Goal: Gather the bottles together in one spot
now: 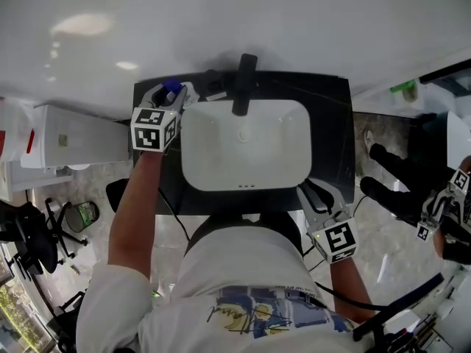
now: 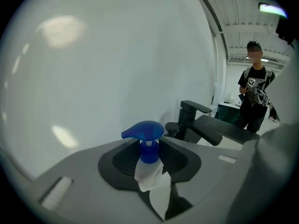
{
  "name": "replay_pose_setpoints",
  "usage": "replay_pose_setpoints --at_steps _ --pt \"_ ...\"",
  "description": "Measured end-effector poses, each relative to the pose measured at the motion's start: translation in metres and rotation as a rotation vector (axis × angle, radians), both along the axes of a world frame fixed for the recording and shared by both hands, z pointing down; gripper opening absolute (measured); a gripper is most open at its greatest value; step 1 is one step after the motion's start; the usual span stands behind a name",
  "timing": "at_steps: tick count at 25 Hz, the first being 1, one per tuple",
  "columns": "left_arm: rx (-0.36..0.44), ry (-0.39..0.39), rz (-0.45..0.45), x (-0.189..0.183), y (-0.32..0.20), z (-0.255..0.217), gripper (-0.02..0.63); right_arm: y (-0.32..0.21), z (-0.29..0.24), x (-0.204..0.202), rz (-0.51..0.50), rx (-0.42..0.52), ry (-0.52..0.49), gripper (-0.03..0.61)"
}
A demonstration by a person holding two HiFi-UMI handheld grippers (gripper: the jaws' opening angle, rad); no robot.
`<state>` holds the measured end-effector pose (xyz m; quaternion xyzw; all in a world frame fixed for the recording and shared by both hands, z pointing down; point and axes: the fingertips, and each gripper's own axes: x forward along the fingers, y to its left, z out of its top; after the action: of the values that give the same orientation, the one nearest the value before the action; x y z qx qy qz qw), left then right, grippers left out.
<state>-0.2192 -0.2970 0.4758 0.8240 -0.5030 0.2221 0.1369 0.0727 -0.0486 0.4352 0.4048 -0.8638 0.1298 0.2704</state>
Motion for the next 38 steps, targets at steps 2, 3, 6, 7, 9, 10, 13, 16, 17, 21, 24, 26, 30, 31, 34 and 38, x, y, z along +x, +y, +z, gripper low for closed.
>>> replay_pose_setpoints --at_steps 2,3,6,7,9,10,13,16,17,21,24,26,30,31,34,38 --pt "0.01 -0.021 0.004 -0.003 -0.011 0.004 0.129 0.002 -0.002 0.001 0.013 0.004 0.017 0.08" --pt "0.012 -0.028 0.008 -0.005 -0.016 0.007 0.129 0.004 -0.002 0.001 0.023 0.002 0.021 0.08" --pt "0.016 -0.026 0.018 -0.008 -0.025 0.013 0.129 0.009 -0.002 0.002 0.044 0.001 0.03 0.08" --pt "0.02 -0.021 0.021 -0.008 -0.027 0.014 0.129 0.011 -0.003 0.003 0.048 0.001 0.034 0.08" --pt "0.029 -0.009 0.026 -0.008 -0.029 0.016 0.129 0.016 -0.001 0.005 0.057 -0.003 0.046 0.08" --pt "0.034 -0.003 0.028 -0.009 -0.03 0.016 0.129 0.019 0.0 0.006 0.061 -0.007 0.053 0.08" --pt "0.05 0.01 0.038 -0.008 -0.029 0.016 0.13 0.023 -0.005 0.002 0.068 0.002 0.056 0.08" --pt "0.064 0.02 0.037 -0.008 -0.029 0.016 0.139 0.026 -0.006 0.0 0.076 0.003 0.063 0.08" --pt "0.066 0.021 0.035 -0.008 -0.028 0.017 0.142 0.027 -0.006 0.0 0.078 0.004 0.066 0.08" --pt "0.067 0.026 0.018 -0.008 -0.026 0.019 0.204 0.029 -0.011 -0.003 0.081 0.016 0.071 0.08" --pt "0.067 0.026 0.003 -0.012 -0.024 0.019 0.251 0.032 -0.014 -0.005 0.08 0.025 0.072 0.08" --pt "0.069 0.032 -0.007 -0.015 -0.018 0.017 0.26 0.035 -0.017 -0.006 0.079 0.031 0.075 0.08" --pt "0.067 0.028 -0.012 -0.022 0.002 0.014 0.267 0.041 -0.023 -0.013 0.076 0.04 0.074 0.08" --pt "0.063 0.024 -0.014 -0.023 0.008 0.015 0.268 0.044 -0.025 -0.015 0.073 0.04 0.073 0.08" --pt "0.044 0.03 -0.022 -0.029 0.029 0.018 0.276 0.053 -0.026 -0.02 0.064 0.039 0.071 0.08" --pt "0.084 0.015 -0.019 -0.035 0.068 0.0 0.233 0.064 -0.029 -0.03 0.04 0.042 0.064 0.078"
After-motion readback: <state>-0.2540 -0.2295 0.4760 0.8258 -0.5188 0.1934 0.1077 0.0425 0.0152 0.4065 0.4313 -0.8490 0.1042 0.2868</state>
